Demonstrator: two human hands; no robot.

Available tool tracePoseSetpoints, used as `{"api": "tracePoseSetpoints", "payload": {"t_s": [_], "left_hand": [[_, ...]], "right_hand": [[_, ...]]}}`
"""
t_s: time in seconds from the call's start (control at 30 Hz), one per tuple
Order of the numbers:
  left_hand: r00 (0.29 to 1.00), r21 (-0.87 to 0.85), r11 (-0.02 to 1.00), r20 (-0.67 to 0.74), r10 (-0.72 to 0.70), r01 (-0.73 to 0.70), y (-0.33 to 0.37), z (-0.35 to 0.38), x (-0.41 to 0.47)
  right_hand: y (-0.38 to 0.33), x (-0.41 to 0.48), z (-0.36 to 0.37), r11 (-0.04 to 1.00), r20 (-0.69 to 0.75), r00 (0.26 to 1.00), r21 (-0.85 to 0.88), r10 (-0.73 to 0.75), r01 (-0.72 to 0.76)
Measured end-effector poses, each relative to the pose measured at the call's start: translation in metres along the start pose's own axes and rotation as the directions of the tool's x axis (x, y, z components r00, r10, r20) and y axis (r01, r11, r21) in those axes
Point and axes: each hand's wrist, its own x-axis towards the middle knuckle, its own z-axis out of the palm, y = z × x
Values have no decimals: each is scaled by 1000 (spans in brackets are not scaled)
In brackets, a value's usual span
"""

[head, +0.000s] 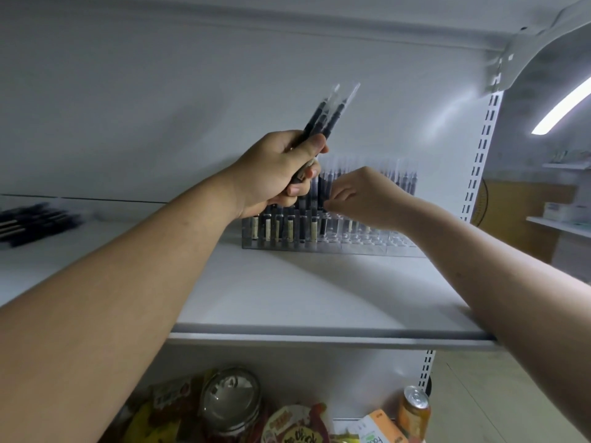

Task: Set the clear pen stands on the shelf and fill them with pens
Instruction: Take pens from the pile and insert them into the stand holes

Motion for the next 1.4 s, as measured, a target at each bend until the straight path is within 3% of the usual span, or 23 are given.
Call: {"api": "tracePoseSetpoints", "payload": {"t_s": [0.07, 0.17, 0.23, 0.3, 0.37, 0.43, 0.63, 0.77, 0.97, 1.07, 1.13, 1.2, 1.4], "left_hand": [[1000, 3, 1000, -5, -1, 1, 0, 0, 0], [1000, 22, 1000, -5, 3, -3, 0, 0, 0], [1000, 56, 998, 3, 2, -2, 0, 0, 0], [1000, 87, 996, 14, -4, 3, 0, 1, -1], [1000, 102, 995, 10, -11, 10, 1, 2, -1], [1000, 121, 993, -1, -13, 13, 1, 2, -1], [1000, 158, 987, 28, -10, 6, -1, 3, 1], [1000, 172, 985, -17, -18, 20, 3, 2, -2], [999, 196, 980, -34, -9, 16, 3, 0, -2], [997, 195, 981, -70, 34, -20, 4, -2, -1], [993, 178, 983, -97, 71, -53, 4, -3, -1], [989, 169, 983, -109, 95, -76, 4, -4, 0], [989, 169, 981, -99, 108, -90, 1, -2, 1]], "right_hand": [[1, -4, -3, 1000, 4, 1000, -1, 0, 0], [0, -7, -16, 992, -237, 972, 117, -10, 39], [-2, -10, -27, 940, -364, 931, 322, 11, 115], [-6, -13, -35, 738, -319, 946, 650, 50, 180], [-10, -15, -36, 540, -239, 970, 822, 34, 183], [-13, -15, -34, 490, -224, 974, 853, 29, 181], [-12, -10, -28, 477, -251, 966, 859, 70, 188], [-11, -7, -28, 373, -320, 924, 899, 207, 228], [-8, -1, -31, 499, -468, 826, 822, 315, 275], [-3, -2, -31, 670, -550, 791, 697, 269, 257], [-5, -4, -28, 804, -569, 807, 550, 160, 228], [-9, -5, -24, 868, -552, 829, 451, 86, 210], [-14, -7, -18, 909, -479, 877, 385, 47, 161]]}}
